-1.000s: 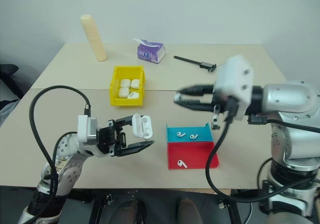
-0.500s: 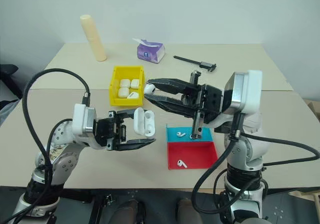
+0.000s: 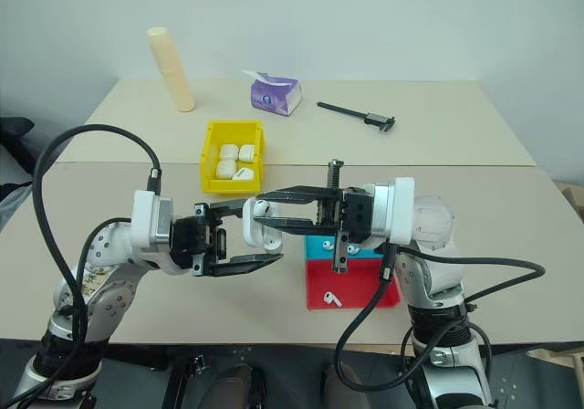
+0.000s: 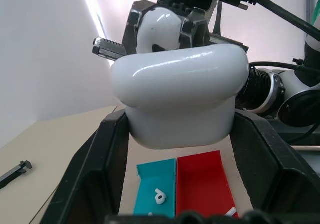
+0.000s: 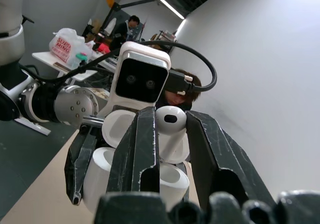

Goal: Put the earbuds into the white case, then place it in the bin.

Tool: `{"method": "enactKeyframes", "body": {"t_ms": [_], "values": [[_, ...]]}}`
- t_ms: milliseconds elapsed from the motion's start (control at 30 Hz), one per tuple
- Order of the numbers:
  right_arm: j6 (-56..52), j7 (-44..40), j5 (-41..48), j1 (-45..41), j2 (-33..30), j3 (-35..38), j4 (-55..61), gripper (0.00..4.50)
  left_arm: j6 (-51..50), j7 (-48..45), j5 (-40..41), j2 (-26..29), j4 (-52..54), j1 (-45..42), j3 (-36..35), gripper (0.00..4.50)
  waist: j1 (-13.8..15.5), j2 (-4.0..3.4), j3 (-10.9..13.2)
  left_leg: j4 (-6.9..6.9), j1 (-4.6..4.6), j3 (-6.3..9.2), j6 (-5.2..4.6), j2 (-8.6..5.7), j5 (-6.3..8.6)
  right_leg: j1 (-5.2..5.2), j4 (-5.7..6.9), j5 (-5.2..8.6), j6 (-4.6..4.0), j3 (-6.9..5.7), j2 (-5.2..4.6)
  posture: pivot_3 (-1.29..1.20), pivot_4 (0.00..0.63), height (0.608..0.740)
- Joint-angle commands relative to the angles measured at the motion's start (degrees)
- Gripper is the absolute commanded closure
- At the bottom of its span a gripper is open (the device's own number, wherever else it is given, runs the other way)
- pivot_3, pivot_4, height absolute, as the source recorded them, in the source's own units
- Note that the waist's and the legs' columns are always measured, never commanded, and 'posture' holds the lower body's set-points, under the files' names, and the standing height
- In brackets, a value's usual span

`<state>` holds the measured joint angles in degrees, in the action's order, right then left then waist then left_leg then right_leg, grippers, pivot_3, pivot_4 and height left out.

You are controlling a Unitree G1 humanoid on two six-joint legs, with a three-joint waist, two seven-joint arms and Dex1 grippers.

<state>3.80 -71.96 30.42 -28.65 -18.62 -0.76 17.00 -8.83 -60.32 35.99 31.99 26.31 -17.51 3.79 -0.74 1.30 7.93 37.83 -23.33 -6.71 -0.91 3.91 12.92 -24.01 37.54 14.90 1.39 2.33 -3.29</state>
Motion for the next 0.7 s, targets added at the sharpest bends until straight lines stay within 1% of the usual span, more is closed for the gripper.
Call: {"method": "enactKeyframes", "body": {"t_ms": [33,267,433,500,533,567,633,667,700], "values": [[2.40,0.70,-0.54,-0.43,-0.57,-0.57,-0.35,3.84,0.68,-0.19,0.53,0.08,2.18,-0.22,-0.99,1.73,-0.02,0.00,0.00,0.00,0.00,-0.01,0.00,0.00,0.00,0.00,0.00,0.00,0.00,0.00,0.00,0.00,0.150,0.740],[4.21,1.81,-1.12,-0.15,-1.09,-1.77,-1.26,3.84,1.05,-0.61,0.31,-0.35,1.85,-0.44,-0.77,1.73,0.00,0.00,0.00,0.00,-0.02,-0.01,0.00,0.00,0.00,-0.01,-0.02,0.00,0.00,0.00,0.00,0.00,0.150,0.740],[3.64,0.97,-0.38,0.01,-2.45,-2.49,-1.28,3.84,1.29,-0.75,0.01,-0.70,1.48,-0.44,-0.63,1.73,0.01,0.00,0.00,0.00,-0.02,-0.02,0.00,0.00,0.00,-0.01,-0.01,0.00,0.00,0.00,0.00,0.00,0.150,0.740],[4.03,0.26,-0.29,0.10,-3.08,-2.86,-1.31,3.16,1.35,-0.82,-0.13,-0.89,1.41,-0.46,-0.66,1.73,0.01,0.00,0.00,0.00,-0.02,-0.02,0.00,0.00,0.00,-0.01,-0.02,0.00,0.00,0.00,0.00,0.00,0.150,0.740],[4.33,-0.17,-0.08,0.23,-3.35,-2.99,-1.24,2.90,1.39,-0.79,-0.23,-1.04,1.38,-0.50,-0.65,1.73,0.01,0.00,0.00,0.00,-0.02,-0.02,0.00,0.00,0.00,-0.01,-0.02,0.00,0.00,0.00,-0.01,0.00,0.150,0.740],[4.78,-0.33,-0.16,0.34,-3.50,-3.13,-1.19,2.52,1.31,-0.76,-0.34,-1.08,1.36,-0.52,-0.66,1.73,0.01,0.00,0.00,0.00,-0.02,-0.01,0.00,0.00,0.00,-0.01,-0.02,0.00,0.00,0.01,-0.01,0.00,0.150,0.740],[5.59,-0.03,-0.82,0.48,-3.60,-3.40,-1.27,1.97,1.34,-0.76,-0.52,-1.27,1.16,-0.55,-0.74,1.73,0.00,0.00,0.00,0.00,-0.01,-0.01,0.00,0.00,0.00,0.00,-0.02,0.00,0.00,0.01,0.00,0.00,0.150,0.740],[6.00,0.06,-1.30,0.50,-3.73,-3.57,-1.46,1.74,1.35,-0.69,-0.70,-1.37,1.05,-0.59,-0.74,1.73,0.00,0.00,0.00,0.00,-0.01,0.00,0.00,0.00,0.00,-0.01,-0.01,0.00,0.00,0.01,0.00,0.00,0.150,0.740],[6.36,0.00,-1.62,0.52,-3.91,-3.73,-1.65,1.74,1.40,-0.66,-0.83,-1.48,0.94,-0.62,-0.73,1.73,0.00,0.00,0.00,0.00,-0.01,0.00,0.00,0.00,0.00,0.00,-0.01,0.00,0.00,0.01,0.00,0.00,0.150,0.740]]}}
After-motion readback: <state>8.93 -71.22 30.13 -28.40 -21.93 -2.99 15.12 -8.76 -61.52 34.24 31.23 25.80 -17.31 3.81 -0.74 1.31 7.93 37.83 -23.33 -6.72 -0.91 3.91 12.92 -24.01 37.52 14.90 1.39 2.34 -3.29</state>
